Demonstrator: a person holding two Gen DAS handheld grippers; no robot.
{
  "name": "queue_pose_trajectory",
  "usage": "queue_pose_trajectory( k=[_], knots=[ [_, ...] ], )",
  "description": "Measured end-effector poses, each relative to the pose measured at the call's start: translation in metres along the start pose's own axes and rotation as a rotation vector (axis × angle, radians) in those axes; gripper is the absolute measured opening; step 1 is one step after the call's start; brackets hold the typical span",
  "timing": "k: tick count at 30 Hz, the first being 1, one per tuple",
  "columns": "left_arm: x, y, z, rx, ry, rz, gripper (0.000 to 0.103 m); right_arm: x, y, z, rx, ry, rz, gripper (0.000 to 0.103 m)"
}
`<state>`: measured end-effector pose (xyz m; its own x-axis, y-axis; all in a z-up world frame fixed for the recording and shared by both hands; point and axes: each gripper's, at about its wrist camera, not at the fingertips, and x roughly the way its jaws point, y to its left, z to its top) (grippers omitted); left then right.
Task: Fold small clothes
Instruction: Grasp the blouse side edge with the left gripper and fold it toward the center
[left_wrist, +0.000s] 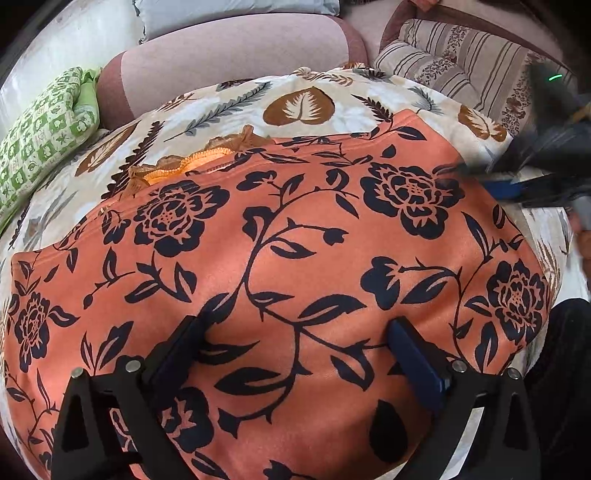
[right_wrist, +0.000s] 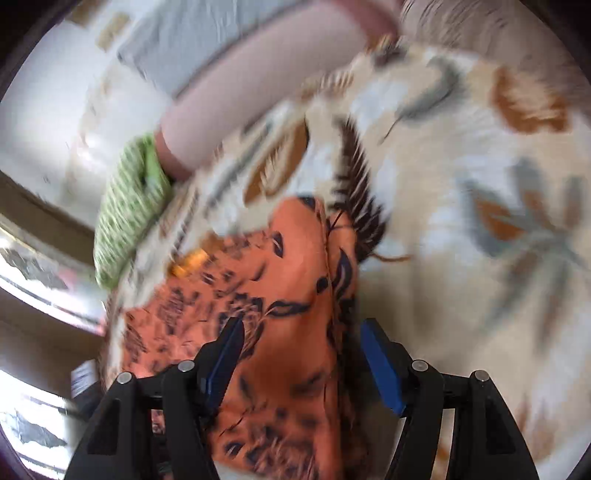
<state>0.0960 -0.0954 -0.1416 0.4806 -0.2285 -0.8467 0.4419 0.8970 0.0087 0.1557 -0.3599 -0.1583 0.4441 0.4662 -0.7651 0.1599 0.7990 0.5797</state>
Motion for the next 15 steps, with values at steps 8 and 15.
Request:
queue_pose_trajectory(
  k=[8,15],
  knots=[
    [0.008,0.004,0.02,-0.021,0.003,0.022,0.101,-0.007,-0.005,-0.023,0.033,-0.058,-0.102,0.031],
    [0.009,0.015,0.017,-0.059,-0.04,0.005,0.101,-0.03,-0.003,0.012,0.044,-0.18,-0.091,0.1]
  ],
)
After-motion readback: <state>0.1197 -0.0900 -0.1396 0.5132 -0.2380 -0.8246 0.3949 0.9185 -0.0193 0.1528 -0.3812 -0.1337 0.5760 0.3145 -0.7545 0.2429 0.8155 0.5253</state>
